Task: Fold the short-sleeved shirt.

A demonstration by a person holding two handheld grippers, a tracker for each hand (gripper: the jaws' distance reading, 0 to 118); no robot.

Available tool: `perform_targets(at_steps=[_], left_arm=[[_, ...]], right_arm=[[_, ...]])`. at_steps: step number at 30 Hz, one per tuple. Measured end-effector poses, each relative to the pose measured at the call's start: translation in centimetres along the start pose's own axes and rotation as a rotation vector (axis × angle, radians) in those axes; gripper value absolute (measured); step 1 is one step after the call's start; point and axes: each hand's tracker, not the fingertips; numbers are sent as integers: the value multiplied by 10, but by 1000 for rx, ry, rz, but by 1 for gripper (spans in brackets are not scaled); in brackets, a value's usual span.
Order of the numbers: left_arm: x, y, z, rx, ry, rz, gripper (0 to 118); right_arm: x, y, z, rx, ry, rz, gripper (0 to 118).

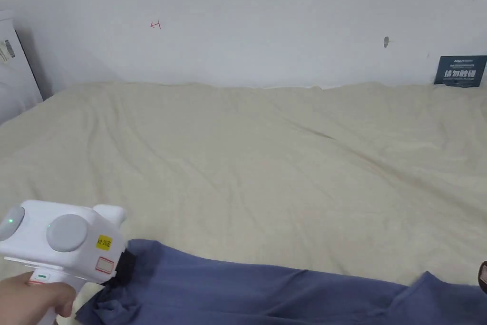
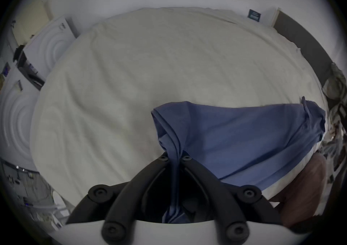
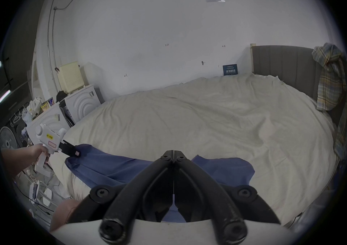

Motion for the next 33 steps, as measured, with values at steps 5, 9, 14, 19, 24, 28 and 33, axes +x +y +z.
perform_targets(at_steps=[5, 9, 14, 19, 24, 28, 33], left_arm=[[76, 16, 25, 23, -223, 1, 5], [166, 38, 3, -75, -455, -27, 5], [251, 47, -22, -134, -572, -127, 98], [234, 45, -6, -84, -541, -143, 117], [171, 34, -1, -88, -437, -38, 92], [158, 23, -16, -67, -363, -24, 6], [196, 16, -38, -86, -545, -77, 0]], right_arm=[[7, -6, 0, -8, 15, -43, 0], [13, -10, 2, -19, 16, -56, 0], [22, -13, 11, -44, 5, -66, 0], [34, -18, 14, -50, -15, -44, 0], [39, -17, 7, -53, 1, -102, 0], [34, -16, 5, -41, 16, -104, 0], [28, -17, 5, -59, 27, -68, 0]])
